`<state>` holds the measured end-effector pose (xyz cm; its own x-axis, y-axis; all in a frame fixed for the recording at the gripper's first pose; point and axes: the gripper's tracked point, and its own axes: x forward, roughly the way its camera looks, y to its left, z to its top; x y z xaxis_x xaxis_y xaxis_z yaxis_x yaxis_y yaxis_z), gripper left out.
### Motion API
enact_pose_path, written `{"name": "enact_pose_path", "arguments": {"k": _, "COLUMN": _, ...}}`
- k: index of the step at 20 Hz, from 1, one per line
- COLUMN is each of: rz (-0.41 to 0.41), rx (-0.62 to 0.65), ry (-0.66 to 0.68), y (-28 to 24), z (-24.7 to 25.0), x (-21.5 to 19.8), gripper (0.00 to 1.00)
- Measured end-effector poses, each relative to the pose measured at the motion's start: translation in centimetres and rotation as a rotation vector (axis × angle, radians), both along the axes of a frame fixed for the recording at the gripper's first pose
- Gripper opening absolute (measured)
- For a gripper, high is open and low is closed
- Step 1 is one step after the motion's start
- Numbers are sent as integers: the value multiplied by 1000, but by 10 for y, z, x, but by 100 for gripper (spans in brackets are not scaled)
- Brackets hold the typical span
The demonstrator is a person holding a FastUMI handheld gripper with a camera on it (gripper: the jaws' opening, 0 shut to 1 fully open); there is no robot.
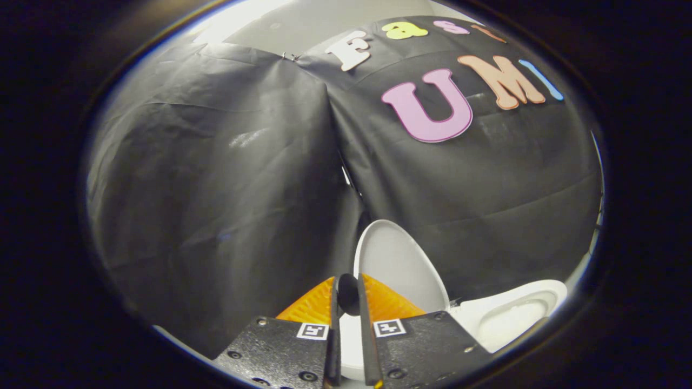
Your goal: Open the toilet lid.
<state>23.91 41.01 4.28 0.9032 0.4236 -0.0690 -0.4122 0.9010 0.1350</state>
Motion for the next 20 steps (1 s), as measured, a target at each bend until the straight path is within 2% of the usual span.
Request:
{"name": "enact_pose_path", "arguments": {"k": 2, "rz": 17, "rx": 52, "ry": -29, "y": -6, "z": 8, "x": -6, "gripper": 32}}
{"name": "enact_pose_path", "arguments": {"k": 4, "rz": 5, "rx": 111, "ry": -100, "y": -21, "z": 37, "x": -20, "gripper": 43}}
{"name": "enact_pose_path", "arguments": {"k": 9, "rz": -134, "rx": 80, "ry": -178, "y": -99, "z": 75, "x": -32, "gripper": 70}}
{"name": "enact_pose_path", "arguments": {"k": 11, "rz": -181, "rx": 69, "ry": -187, "y": -136, "z": 85, "x": -36, "gripper": 70}}
{"name": "enact_pose_path", "arguments": {"k": 14, "rz": -232, "rx": -13, "ry": -185, "y": -195, "z": 88, "x": -46, "gripper": 71}}
{"name": "enact_pose_path", "arguments": {"k": 20, "rz": -357, "rx": -134, "ry": -215, "y": -340, "z": 93, "x": -72, "gripper": 72}}
